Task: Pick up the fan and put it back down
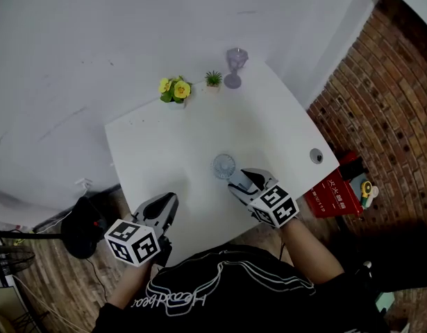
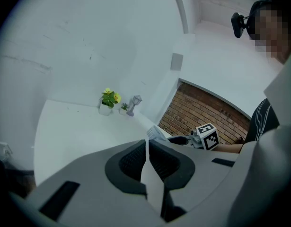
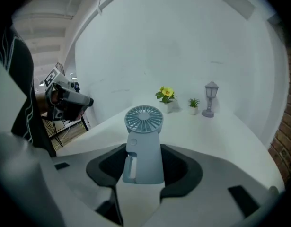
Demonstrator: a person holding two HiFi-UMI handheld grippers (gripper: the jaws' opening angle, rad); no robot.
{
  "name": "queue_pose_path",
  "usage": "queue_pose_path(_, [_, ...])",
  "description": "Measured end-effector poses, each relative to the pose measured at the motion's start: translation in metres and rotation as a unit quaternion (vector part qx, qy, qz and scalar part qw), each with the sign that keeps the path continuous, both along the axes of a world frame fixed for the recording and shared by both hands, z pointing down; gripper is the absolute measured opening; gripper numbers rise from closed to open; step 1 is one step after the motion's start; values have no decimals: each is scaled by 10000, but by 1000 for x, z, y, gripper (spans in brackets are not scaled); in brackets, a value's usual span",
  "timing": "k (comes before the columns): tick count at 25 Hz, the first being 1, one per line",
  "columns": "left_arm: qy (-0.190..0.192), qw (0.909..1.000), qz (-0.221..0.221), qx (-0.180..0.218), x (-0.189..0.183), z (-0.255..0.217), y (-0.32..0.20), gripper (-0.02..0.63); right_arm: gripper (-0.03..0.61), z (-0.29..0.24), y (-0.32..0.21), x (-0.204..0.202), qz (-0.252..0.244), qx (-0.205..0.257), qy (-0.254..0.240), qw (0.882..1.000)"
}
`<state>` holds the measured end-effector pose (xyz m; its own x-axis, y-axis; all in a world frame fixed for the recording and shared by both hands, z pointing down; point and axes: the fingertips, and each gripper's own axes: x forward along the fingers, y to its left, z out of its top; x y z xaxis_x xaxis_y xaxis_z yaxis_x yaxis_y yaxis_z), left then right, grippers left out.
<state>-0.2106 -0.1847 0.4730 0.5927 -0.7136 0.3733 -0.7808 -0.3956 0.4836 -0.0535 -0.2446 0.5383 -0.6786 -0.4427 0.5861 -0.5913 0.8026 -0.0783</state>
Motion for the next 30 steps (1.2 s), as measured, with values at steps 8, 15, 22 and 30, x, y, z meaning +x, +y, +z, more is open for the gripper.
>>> queue_pose_path(8, [-35, 9997, -29, 235, 1, -21, 0, 45, 219, -71, 17, 12, 192, 494, -725, 9960])
queue_pose_path(15, [-48, 9992, 8, 399, 10, -34, -1, 46, 219, -115, 31, 28, 333, 927, -1198, 9879])
queue_pose_path(22, [-149, 9990, 139, 407, 27, -34, -8, 45, 219, -116, 36, 43, 414, 948, -1233, 9870])
queue_pose_path(30, [-260, 9986, 336, 323, 43, -28, -12, 46, 219, -103, 34, 49, 472, 846, -1074, 9895])
